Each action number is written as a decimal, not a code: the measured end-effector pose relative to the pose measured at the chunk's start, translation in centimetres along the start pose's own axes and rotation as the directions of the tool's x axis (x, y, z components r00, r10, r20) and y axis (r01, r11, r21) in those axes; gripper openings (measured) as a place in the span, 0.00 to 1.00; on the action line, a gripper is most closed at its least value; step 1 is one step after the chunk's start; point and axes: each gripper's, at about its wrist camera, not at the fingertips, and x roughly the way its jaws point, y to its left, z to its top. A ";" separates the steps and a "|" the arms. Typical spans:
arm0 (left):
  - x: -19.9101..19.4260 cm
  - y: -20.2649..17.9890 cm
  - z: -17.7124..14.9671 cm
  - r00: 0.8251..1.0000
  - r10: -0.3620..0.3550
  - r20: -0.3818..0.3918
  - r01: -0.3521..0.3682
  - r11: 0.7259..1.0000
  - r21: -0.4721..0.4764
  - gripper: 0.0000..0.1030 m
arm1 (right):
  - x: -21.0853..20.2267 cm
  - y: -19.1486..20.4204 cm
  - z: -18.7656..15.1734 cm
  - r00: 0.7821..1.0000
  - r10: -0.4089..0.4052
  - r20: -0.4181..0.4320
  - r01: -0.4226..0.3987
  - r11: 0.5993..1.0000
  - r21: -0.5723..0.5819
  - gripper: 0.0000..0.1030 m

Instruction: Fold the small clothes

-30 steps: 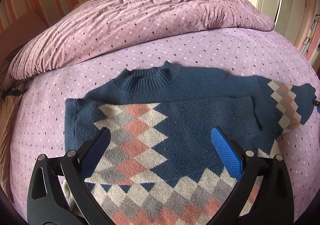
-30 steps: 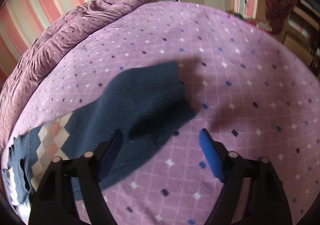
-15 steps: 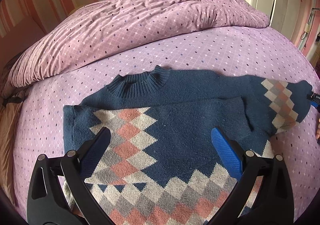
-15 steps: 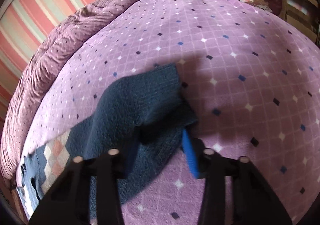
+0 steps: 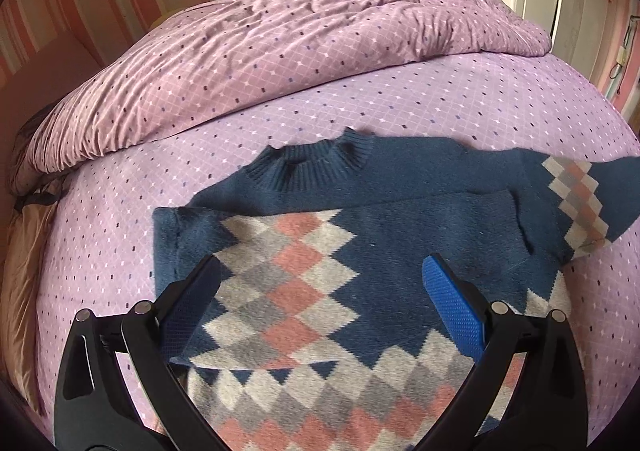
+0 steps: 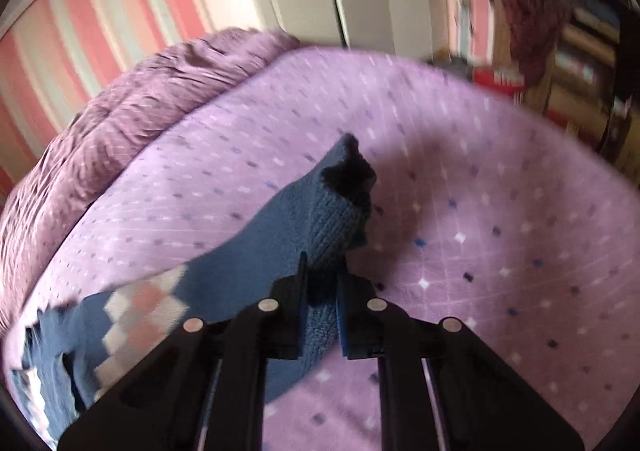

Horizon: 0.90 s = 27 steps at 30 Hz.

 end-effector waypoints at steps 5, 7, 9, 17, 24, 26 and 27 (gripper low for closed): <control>0.1 2.2 0.2 1.000 -0.004 0.005 0.004 1.000 -0.005 0.97 | -7.2 10.6 -1.0 0.997 0.049 0.063 -0.036 0.982 -0.187 0.12; 0.3 3.5 0.3 1.000 -0.010 0.001 0.010 1.000 -0.013 0.97 | -9.0 14.9 -2.0 0.993 0.099 0.060 -0.083 0.969 -0.232 0.12; 0.4 5.0 0.1 1.000 -0.019 -0.007 0.018 0.999 -0.032 0.97 | -10.4 19.7 -3.3 0.984 0.174 0.025 -0.162 0.953 -0.256 0.12; 0.6 11.5 -1.0 1.000 -0.001 0.004 0.001 0.995 -0.105 0.97 | -10.2 34.5 -11.6 0.919 0.346 -0.191 -0.384 0.895 -0.228 0.12; 1.1 17.9 -2.7 1.000 0.022 0.008 -0.020 0.984 -0.178 0.97 | -9.9 44.7 -20.9 0.898 0.322 -0.301 -0.411 0.859 -0.306 0.12; 1.0 19.4 -3.3 1.000 0.027 0.010 -0.024 0.980 -0.196 0.97 | -10.5 46.7 -23.0 0.891 0.327 -0.314 -0.423 0.847 -0.320 0.12; 1.0 19.9 -3.5 0.999 0.030 0.011 -0.028 0.980 -0.199 0.97 | -10.9 47.7 -23.9 0.888 0.327 -0.323 -0.430 0.840 -0.330 0.12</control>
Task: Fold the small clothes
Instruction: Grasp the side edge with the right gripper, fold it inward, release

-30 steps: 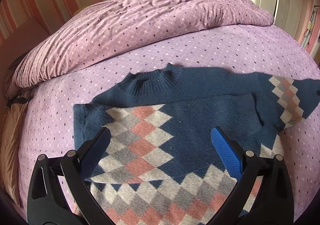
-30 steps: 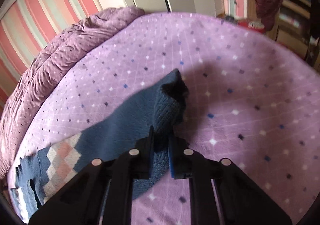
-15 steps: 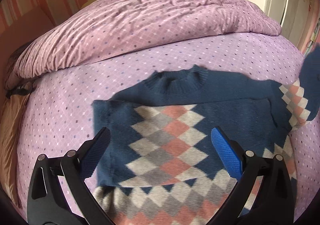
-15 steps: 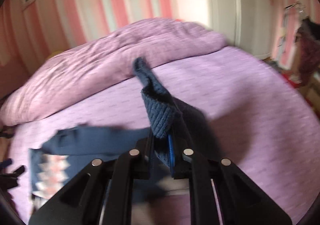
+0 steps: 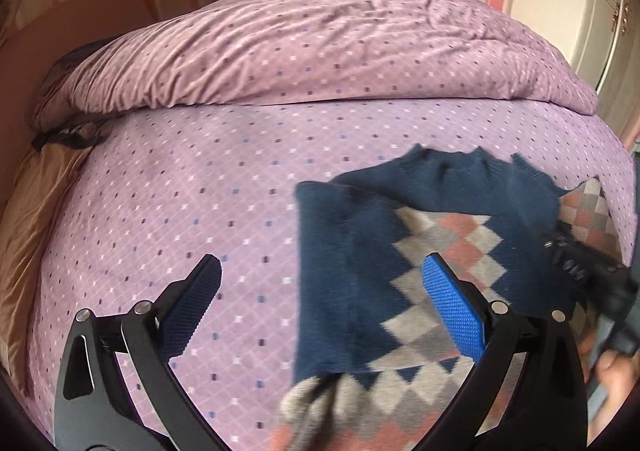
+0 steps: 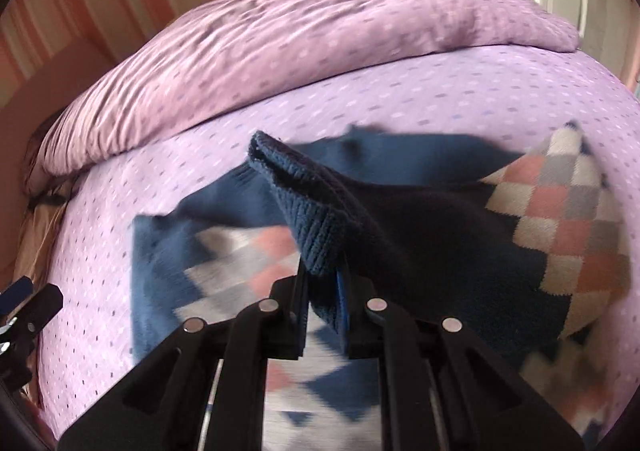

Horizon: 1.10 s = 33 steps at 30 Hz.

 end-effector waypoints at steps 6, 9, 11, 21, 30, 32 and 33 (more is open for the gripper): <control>-0.6 3.0 -0.7 1.000 0.018 0.012 -0.017 1.000 -0.026 0.97 | 2.9 7.0 -2.5 0.996 0.060 -0.066 -0.063 0.997 -0.047 0.12; -1.0 3.9 -1.0 0.999 0.031 0.018 -0.030 0.999 -0.033 0.97 | 4.2 8.0 -3.0 0.994 0.052 -0.099 -0.055 0.998 -0.026 0.12; -1.0 4.3 -1.2 0.999 0.032 0.014 -0.031 0.999 -0.041 0.97 | 5.5 8.8 -3.5 0.992 0.015 -0.124 -0.025 0.997 -0.074 0.12; -0.3 4.1 -1.6 1.000 0.025 0.002 -0.025 0.998 -0.063 0.97 | 5.4 8.8 -4.5 0.984 0.110 -0.142 -0.139 0.967 -0.215 0.39; 1.3 1.1 -1.6 0.999 -0.041 -0.022 0.039 0.996 -0.081 0.97 | 1.2 3.8 -3.5 0.981 0.186 -0.061 -0.194 0.965 -0.175 0.67; 2.4 -0.5 -1.8 0.996 -0.074 -0.040 0.070 0.994 -0.083 0.97 | -0.2 1.8 -3.4 0.993 0.118 -0.021 -0.119 0.970 -0.211 0.67; 3.3 -1.7 -2.0 0.994 -0.092 -0.053 0.087 0.993 -0.085 0.97 | -0.8 0.8 -3.4 0.997 0.082 -0.003 -0.081 0.969 -0.234 0.67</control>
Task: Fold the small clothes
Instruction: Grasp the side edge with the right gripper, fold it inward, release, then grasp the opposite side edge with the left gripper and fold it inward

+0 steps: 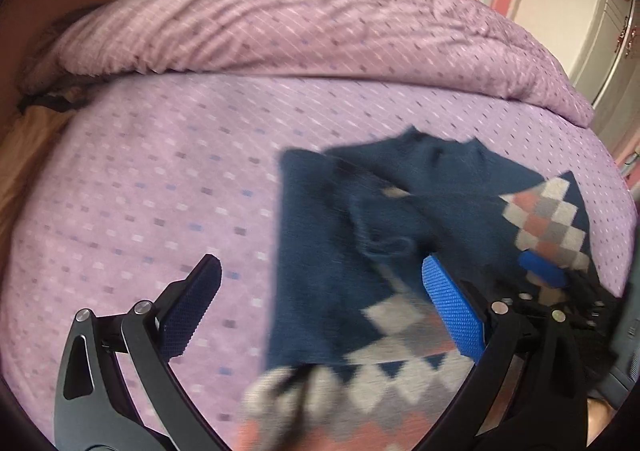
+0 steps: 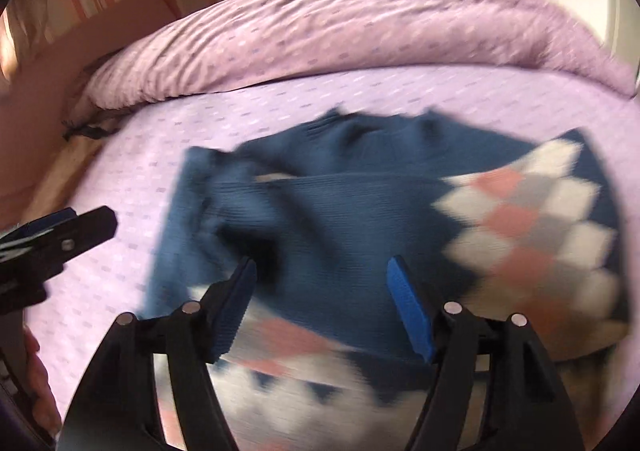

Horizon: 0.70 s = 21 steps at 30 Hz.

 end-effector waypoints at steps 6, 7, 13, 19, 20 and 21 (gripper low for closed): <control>4.5 -4.2 -1.3 0.997 -0.071 -0.020 0.069 0.996 -0.062 0.96 | -1.9 -4.9 -0.8 0.994 -0.107 0.017 0.107 0.994 -0.024 0.67; 5.2 -4.4 -1.5 0.997 -0.077 -0.027 0.075 0.994 -0.081 0.93 | -2.4 -5.7 -0.9 0.993 -0.116 0.019 0.116 0.993 -0.025 0.67; 8.5 -4.7 -2.4 0.993 -0.098 -0.069 0.085 0.982 -0.169 0.77 | -3.2 -8.6 -1.4 0.989 -0.145 0.029 0.145 0.989 -0.002 0.67; 8.8 -4.0 -2.2 0.992 -0.101 -0.075 0.086 0.981 -0.175 0.34 | -3.1 -9.7 -1.7 0.986 -0.164 0.025 0.164 0.986 0.001 0.67; 8.8 -3.7 -2.1 0.992 -0.102 -0.075 0.087 0.979 -0.184 0.24 | -3.1 -9.8 -1.9 0.986 -0.164 0.024 0.163 0.987 0.005 0.67; 8.9 -3.3 -2.1 0.991 -0.111 -0.076 0.094 0.975 -0.200 0.23 | -3.2 -10.0 -1.9 0.986 -0.164 0.024 0.164 0.986 0.010 0.67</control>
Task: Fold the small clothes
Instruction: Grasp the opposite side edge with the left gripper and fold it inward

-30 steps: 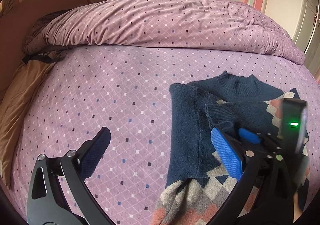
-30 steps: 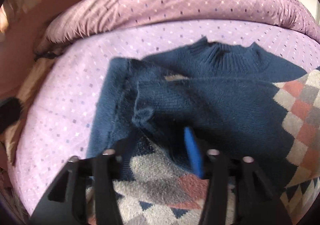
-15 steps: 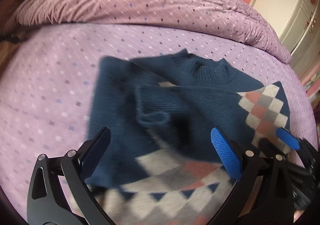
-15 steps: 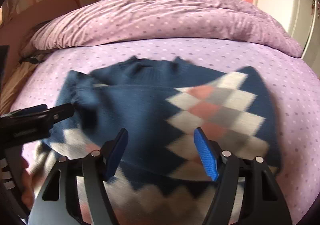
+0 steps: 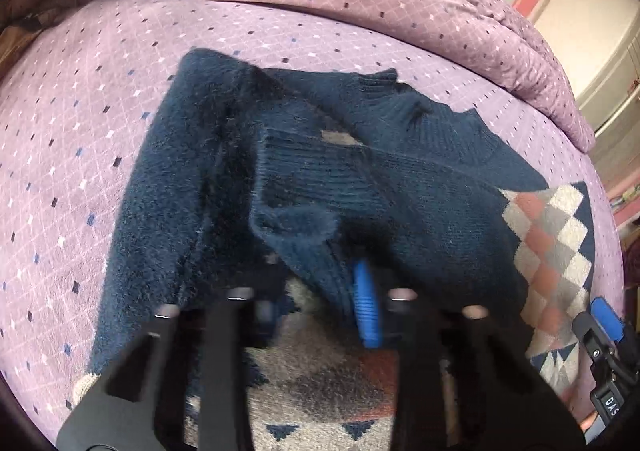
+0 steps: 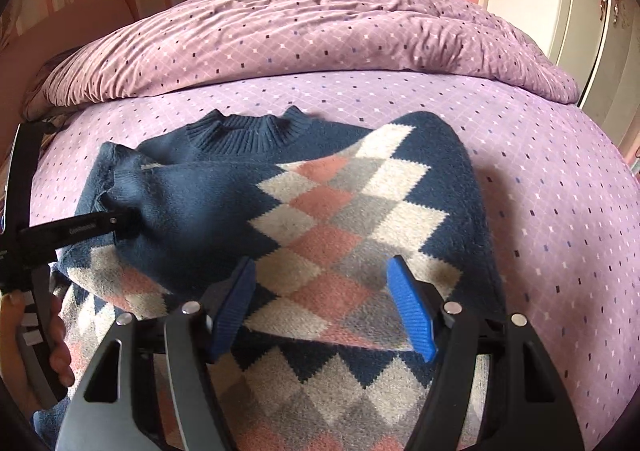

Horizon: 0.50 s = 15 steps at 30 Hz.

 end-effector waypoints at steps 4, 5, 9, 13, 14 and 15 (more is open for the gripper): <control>-0.2 0.1 0.1 1.000 -0.018 0.001 0.018 1.000 0.009 0.10 | -0.5 -0.4 -0.2 1.000 -0.005 0.010 0.005 1.000 0.006 0.67; -0.4 0.0 0.1 1.000 -0.021 0.005 0.021 1.000 0.016 0.08 | -0.7 -0.5 -0.2 1.000 -0.004 0.012 0.004 1.000 0.008 0.67; -3.0 -1.0 0.4 0.997 -0.041 0.066 0.035 0.996 0.079 0.07 | -2.3 -1.5 0.0 0.999 -0.014 0.041 0.013 1.000 0.018 0.72; -6.1 -2.0 0.7 0.992 -0.051 0.119 0.031 0.987 0.158 0.07 | -4.0 -2.6 0.4 0.998 -0.038 0.058 0.037 0.999 0.030 0.72; -6.8 -2.0 0.7 0.990 -0.047 0.129 0.024 0.984 0.176 0.07 | -4.5 -2.9 0.4 0.997 -0.045 0.062 0.043 0.998 0.034 0.72; -7.5 -1.9 0.7 0.990 -0.041 0.137 0.013 0.980 0.200 0.07 | -4.8 -3.1 0.4 0.997 -0.052 0.063 0.050 0.998 0.037 0.72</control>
